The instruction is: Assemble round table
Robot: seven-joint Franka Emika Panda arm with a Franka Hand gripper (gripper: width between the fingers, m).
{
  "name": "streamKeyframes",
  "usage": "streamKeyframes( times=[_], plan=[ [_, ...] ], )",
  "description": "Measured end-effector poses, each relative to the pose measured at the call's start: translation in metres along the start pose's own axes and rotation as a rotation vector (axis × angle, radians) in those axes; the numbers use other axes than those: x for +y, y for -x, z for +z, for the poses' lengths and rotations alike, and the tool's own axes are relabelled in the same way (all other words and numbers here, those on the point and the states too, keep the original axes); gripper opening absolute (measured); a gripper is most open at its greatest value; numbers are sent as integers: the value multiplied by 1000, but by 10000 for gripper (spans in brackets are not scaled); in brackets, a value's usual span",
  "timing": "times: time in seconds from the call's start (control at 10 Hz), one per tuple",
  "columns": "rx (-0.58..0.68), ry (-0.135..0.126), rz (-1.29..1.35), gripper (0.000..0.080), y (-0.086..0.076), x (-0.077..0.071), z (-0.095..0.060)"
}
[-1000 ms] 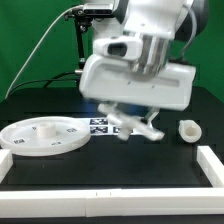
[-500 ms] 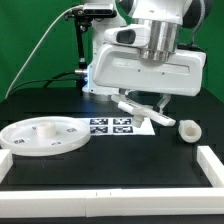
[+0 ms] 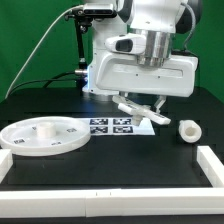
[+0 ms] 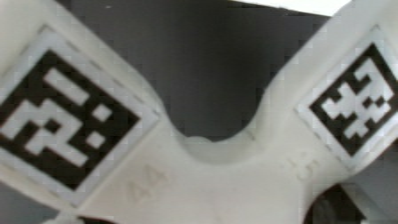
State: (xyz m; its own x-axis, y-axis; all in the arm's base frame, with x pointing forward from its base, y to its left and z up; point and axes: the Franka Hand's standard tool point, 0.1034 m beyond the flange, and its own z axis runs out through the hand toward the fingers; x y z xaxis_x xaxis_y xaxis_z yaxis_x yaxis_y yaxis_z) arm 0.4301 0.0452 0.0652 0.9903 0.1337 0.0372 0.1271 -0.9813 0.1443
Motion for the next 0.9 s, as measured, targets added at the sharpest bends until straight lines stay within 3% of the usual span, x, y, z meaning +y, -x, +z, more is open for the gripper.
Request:
streamKeyframes(
  times=[0.2, 0.5, 0.9],
  plan=[
    [16, 7, -7, 452, 2, -2, 4],
    [25, 72, -49, 452, 23, 4, 41],
    [54, 78, -59, 452, 19, 3, 44]
  ],
)
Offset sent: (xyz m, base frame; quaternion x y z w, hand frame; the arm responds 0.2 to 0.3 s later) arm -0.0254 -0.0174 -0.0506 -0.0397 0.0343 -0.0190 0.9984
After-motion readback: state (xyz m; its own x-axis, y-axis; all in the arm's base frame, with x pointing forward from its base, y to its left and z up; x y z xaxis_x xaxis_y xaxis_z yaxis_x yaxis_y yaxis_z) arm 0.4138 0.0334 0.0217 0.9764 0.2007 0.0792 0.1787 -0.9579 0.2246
